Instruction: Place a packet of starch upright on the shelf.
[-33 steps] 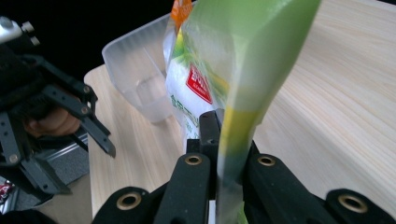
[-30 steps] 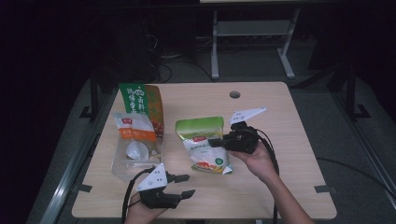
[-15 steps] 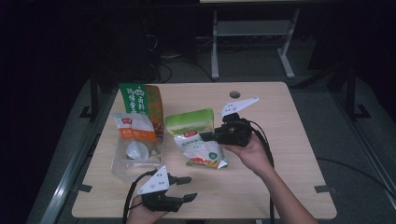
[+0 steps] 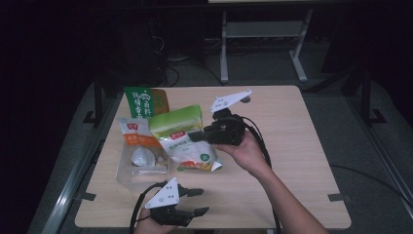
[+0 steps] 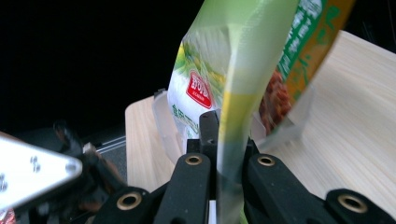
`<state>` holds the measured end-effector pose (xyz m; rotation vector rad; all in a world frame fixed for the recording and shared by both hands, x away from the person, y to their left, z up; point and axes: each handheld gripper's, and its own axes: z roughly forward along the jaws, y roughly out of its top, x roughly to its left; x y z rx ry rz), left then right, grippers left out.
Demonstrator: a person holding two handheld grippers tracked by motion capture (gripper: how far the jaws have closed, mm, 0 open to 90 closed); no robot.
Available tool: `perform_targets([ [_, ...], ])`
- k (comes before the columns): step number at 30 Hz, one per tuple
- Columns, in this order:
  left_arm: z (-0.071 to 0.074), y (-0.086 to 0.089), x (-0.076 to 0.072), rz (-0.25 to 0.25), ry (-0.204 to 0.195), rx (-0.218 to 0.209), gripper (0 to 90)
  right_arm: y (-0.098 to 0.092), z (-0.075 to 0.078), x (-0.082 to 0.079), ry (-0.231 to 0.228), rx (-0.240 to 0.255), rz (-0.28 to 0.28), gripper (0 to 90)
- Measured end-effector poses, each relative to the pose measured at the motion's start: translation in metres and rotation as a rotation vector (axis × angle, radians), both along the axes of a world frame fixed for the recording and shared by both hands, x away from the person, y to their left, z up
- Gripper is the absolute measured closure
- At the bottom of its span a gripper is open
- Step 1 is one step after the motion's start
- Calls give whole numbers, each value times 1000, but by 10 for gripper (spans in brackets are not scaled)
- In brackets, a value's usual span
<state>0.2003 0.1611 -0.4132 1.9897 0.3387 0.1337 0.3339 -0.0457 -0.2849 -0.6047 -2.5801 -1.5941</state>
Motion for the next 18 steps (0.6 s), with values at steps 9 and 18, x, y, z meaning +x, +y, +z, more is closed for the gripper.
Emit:
perform_targets([
  [9, -1, -2, -4, -23, -16, 12, 454, 44, 9, 6, 8, 17, 65, 890],
  [18, 0, 0, -6, -23, -21, 17, 452, 76, 6, 12, 14, 32, 95, 890],
])
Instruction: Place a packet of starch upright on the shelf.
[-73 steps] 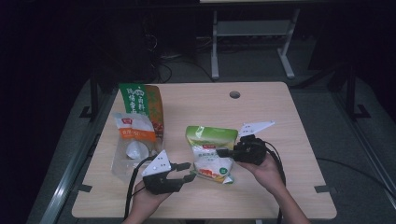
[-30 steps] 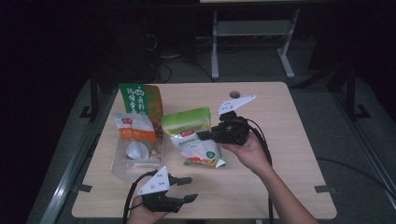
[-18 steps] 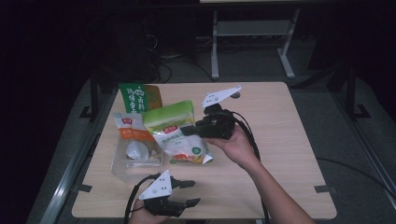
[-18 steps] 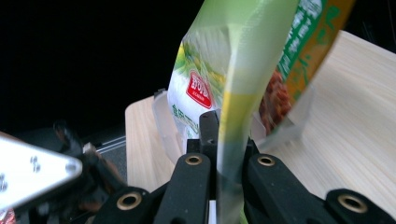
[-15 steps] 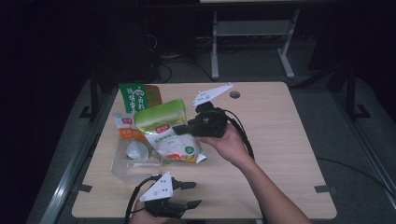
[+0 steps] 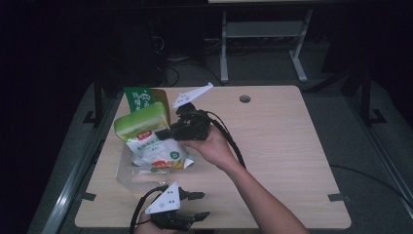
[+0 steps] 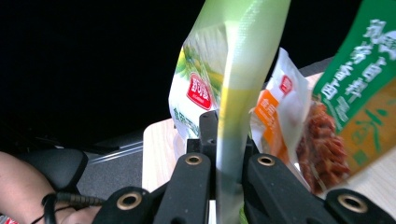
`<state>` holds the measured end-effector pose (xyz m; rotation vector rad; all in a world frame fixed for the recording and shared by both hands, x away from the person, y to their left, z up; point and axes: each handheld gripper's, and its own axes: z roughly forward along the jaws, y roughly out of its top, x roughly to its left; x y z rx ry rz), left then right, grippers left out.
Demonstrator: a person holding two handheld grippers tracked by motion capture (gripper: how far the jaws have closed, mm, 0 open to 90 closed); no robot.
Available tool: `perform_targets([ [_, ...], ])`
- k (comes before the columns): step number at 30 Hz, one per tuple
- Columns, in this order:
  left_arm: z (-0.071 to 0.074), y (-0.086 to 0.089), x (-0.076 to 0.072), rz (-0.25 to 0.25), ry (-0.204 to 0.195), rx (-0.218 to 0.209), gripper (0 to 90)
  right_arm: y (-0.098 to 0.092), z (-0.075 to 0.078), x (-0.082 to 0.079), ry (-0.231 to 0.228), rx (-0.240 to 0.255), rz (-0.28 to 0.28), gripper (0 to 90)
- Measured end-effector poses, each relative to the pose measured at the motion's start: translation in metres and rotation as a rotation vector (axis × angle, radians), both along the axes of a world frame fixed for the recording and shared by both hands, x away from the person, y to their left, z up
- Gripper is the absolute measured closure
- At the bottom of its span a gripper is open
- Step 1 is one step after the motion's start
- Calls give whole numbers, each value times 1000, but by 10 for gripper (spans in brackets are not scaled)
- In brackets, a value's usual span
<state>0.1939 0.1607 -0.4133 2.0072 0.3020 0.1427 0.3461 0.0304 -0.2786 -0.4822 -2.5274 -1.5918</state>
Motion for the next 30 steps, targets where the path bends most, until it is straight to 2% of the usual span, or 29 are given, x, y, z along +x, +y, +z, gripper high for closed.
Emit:
perform_targets([
  [2, 0, 0, 0, -1, -5, 3, 452, 12, -1, 1, 12, -1, 14, 890],
  [15, -1, 4, 0, 0, -10, 5, 434, 55, -19, 12, 44, -11, 62, 890],
  [18, -2, 4, -1, 4, 3, 6, 433, 69, -29, 16, 77, -17, 87, 890],
  [21, -2, 4, -1, -2, -8, 13, 433, 76, -35, 18, 89, -12, 108, 890],
  [22, -2, 4, -2, -2, -9, 11, 433, 81, -42, 21, 114, 2, 121, 890],
  [23, -2, 4, -2, -2, -9, 11, 433, 81, -42, 21, 114, 2, 121, 890],
  [26, -2, 4, -1, -8, -17, 19, 432, 89, -53, 23, 154, 7, 131, 889],
  [30, -3, 4, -1, -6, -5, 19, 433, 96, -65, 22, 167, -7, 136, 889],
])
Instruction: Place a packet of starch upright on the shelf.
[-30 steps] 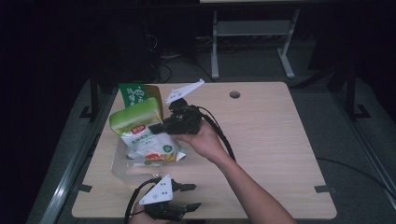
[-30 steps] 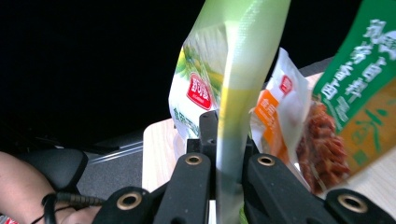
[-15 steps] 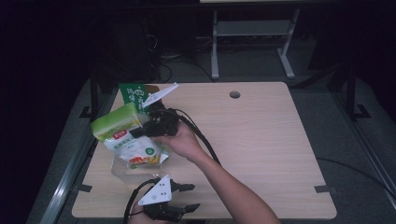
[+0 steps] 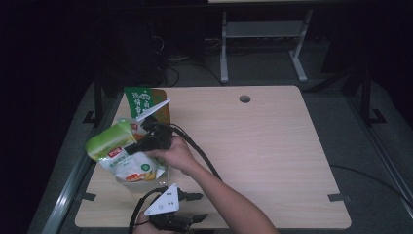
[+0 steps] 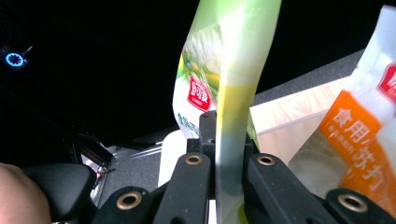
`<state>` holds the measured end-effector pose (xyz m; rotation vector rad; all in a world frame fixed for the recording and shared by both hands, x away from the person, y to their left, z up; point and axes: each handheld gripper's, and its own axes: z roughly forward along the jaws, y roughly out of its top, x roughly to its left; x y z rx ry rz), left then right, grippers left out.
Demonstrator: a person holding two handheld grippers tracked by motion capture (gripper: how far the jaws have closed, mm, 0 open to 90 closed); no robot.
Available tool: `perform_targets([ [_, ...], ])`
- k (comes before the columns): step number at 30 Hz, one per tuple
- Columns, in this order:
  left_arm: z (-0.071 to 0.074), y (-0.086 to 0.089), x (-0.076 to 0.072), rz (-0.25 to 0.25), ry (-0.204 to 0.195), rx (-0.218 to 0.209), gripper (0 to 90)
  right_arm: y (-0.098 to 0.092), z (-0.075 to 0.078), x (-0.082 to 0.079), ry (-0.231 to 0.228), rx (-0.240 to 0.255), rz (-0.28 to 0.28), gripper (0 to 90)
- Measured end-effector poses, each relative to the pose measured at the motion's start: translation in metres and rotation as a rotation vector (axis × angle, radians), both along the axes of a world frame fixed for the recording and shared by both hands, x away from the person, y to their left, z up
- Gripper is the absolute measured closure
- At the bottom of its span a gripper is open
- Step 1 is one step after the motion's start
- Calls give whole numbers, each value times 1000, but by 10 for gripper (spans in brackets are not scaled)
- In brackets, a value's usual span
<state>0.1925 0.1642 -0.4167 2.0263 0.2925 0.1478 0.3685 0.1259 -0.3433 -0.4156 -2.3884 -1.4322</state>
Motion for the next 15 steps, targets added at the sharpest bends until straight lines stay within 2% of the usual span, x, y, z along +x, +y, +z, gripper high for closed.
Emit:
perform_targets([
  [1, 0, 0, 0, -1, -1, -1, 431, 1, -4, 0, -9, -4, 1, 888],
  [3, -1, 0, 0, 1, 1, -2, 426, 2, -7, 0, -5, -18, -1, 887],
  [4, -2, 0, 0, 2, 2, 2, 423, 2, -13, 1, 4, -36, -5, 882],
  [6, -2, 0, 1, 2, 3, 1, 422, 1, -16, 2, 9, -34, -12, 874],
  [7, -2, 0, 1, 5, 4, 3, 421, -5, -16, 5, 29, -12, -25, 859],
  [12, -4, -2, 1, 4, 12, 5, 419, -11, -12, 1, -13, -47, -30, 854],
  [15, -4, -2, 1, 7, 11, 3, 416, -13, -12, -1, -34, -51, -30, 857],
])
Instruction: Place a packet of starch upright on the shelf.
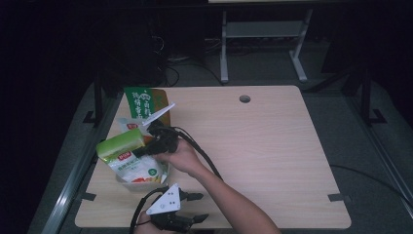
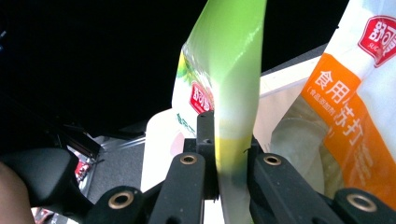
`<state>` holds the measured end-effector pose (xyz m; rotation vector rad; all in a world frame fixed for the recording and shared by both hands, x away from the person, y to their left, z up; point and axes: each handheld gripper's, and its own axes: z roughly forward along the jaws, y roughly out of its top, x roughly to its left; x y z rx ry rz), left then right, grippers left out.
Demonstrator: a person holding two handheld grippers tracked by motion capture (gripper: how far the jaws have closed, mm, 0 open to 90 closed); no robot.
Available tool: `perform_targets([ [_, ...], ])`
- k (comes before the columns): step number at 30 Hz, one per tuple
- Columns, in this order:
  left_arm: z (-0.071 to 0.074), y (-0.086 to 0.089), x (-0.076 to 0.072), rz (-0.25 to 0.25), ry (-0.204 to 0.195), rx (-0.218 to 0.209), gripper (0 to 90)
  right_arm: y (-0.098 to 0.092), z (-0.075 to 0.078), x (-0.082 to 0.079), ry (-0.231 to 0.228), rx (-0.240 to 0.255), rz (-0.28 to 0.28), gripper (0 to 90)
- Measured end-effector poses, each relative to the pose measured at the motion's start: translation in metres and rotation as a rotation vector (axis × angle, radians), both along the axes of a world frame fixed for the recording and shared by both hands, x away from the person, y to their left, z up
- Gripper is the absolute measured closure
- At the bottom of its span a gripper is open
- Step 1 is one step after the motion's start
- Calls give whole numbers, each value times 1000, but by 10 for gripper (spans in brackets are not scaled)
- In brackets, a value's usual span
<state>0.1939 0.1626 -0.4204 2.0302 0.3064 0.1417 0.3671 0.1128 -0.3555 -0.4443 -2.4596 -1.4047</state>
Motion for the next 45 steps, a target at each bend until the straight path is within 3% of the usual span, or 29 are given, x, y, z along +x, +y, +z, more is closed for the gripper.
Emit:
perform_targets([
  [11, -2, 0, 2, 16, 4, 8, 389, -18, -18, -2, 7, -15, -3, 892],
  [19, -3, 0, 4, 33, 11, 7, 370, -23, -21, -1, 17, -26, -7, 889],
  [28, -5, 1, 7, 52, 12, 17, 337, -29, -16, -2, 3, -18, -20, 778],
  [30, -5, 1, 9, 56, 13, 20, 328, -30, -14, -3, -21, -35, -25, 736],
  [45, -6, 4, 14, 89, 27, 14, 305, -56, -1, -4, -49, 4, -26, 568],
])
